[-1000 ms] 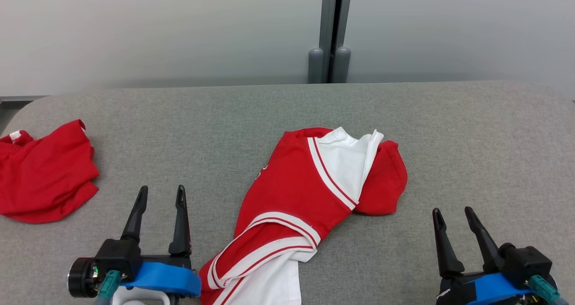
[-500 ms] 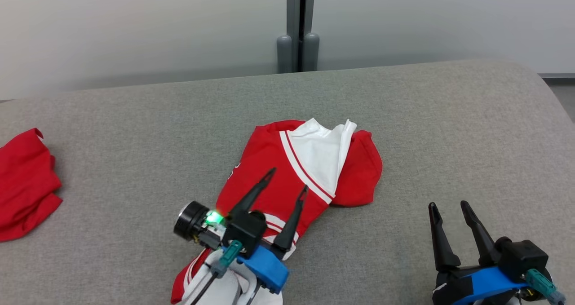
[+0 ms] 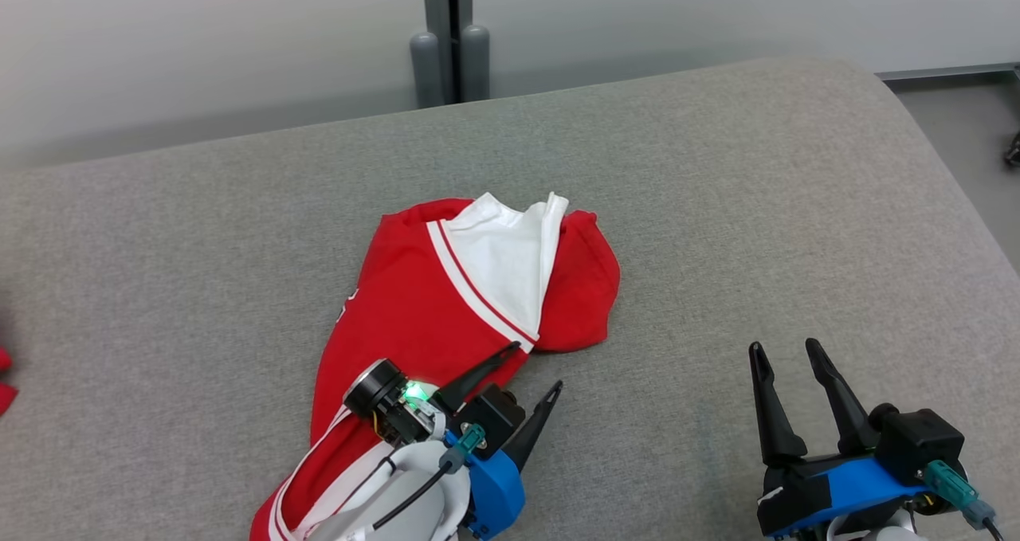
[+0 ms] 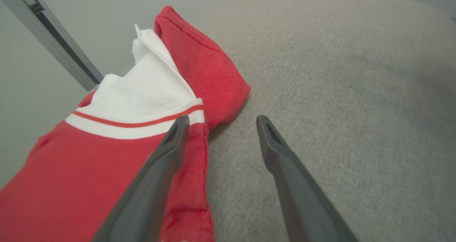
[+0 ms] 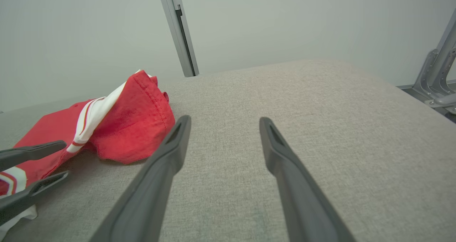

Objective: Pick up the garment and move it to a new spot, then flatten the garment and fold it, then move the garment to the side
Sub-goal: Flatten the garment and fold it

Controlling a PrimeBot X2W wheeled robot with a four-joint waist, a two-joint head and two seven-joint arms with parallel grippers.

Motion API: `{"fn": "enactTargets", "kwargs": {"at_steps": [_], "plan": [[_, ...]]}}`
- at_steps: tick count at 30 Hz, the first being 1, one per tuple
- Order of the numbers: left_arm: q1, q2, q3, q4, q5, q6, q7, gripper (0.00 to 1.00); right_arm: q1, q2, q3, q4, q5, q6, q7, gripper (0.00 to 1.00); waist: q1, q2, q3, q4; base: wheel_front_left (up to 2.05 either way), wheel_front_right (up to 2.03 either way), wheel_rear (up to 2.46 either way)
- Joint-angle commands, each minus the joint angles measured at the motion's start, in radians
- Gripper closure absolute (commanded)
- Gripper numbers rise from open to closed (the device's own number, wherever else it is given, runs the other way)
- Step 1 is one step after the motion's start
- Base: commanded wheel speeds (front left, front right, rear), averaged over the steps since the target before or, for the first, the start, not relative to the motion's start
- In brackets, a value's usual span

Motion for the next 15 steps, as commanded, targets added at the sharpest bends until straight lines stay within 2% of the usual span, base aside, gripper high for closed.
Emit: {"fn": "enactTargets", "kwargs": {"at_steps": [1, 9, 14, 15], "plan": [[-0.026, 0.002, 0.000, 0.017, 0.001, 0.000, -0.003, 0.00, -0.013, -0.001, 0.004, -0.003, 0.003, 0.000, -0.004, 0.00, -0.0001, -0.0003, 0.002, -0.008, 0.00, 0.00, 0.00], [-0.081, 0.007, -0.030, 0.126, 0.036, 0.026, -0.003, 0.00, -0.021, -0.001, 0.010, -0.010, -0.010, 0.000, -0.004, 0.00, -0.0001, -0.0003, 0.016, -0.039, 0.00, 0.00, 0.00], [-0.113, 0.007, -0.019, 0.196, 0.020, 0.035, -0.003, 0.00, -0.027, -0.001, 0.018, -0.012, -0.015, 0.000, -0.004, 0.00, -0.0001, -0.0003, 0.020, -0.051, 0.00, 0.00, 0.00], [-0.121, 0.005, -0.020, 0.202, 0.018, 0.035, -0.003, 0.47, -0.028, -0.001, 0.018, -0.013, -0.015, 0.000, -0.004, 0.00, -0.0001, -0.0003, 0.021, -0.051, 0.00, 0.00, 0.00]]}}
